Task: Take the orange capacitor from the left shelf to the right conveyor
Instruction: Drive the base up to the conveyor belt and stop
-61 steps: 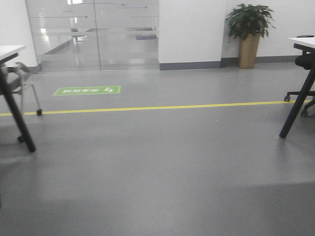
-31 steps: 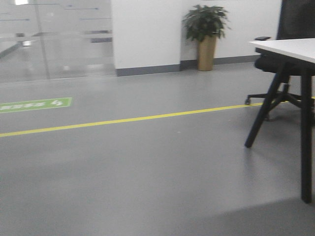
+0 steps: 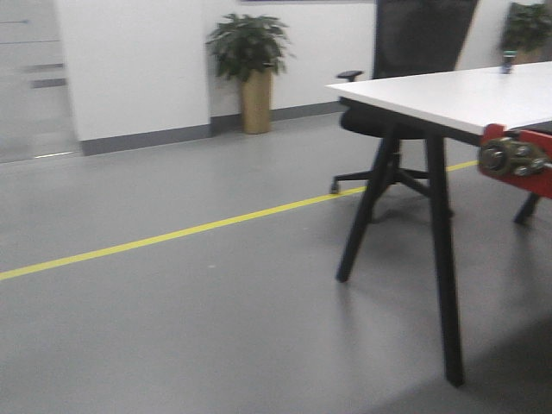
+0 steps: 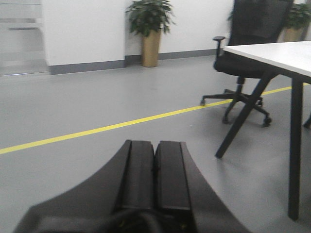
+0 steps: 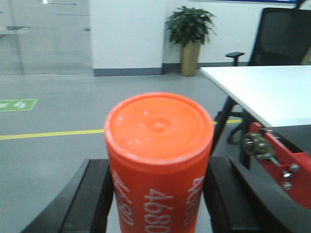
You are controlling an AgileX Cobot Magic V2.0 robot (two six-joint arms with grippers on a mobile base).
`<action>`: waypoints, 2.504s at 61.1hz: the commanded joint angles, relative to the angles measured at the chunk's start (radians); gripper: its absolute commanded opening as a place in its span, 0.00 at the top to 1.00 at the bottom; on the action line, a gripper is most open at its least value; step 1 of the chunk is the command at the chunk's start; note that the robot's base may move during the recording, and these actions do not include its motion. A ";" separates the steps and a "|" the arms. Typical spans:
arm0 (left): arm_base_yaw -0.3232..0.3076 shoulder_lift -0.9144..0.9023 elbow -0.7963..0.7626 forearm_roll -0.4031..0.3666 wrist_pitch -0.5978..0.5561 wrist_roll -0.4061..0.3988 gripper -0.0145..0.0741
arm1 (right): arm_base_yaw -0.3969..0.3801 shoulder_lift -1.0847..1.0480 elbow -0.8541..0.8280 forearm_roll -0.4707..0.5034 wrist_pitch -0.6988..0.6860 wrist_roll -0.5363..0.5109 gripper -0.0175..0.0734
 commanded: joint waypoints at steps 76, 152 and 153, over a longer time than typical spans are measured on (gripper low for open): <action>0.000 -0.007 -0.004 -0.003 -0.091 -0.002 0.98 | -0.004 0.014 -0.028 -0.012 -0.087 -0.006 0.68; 0.000 -0.007 -0.004 -0.003 -0.091 -0.002 0.98 | -0.004 0.014 -0.028 -0.012 -0.091 -0.006 0.68; 0.000 -0.007 -0.004 -0.003 -0.091 -0.002 0.98 | -0.004 0.014 -0.028 -0.012 -0.091 -0.006 0.68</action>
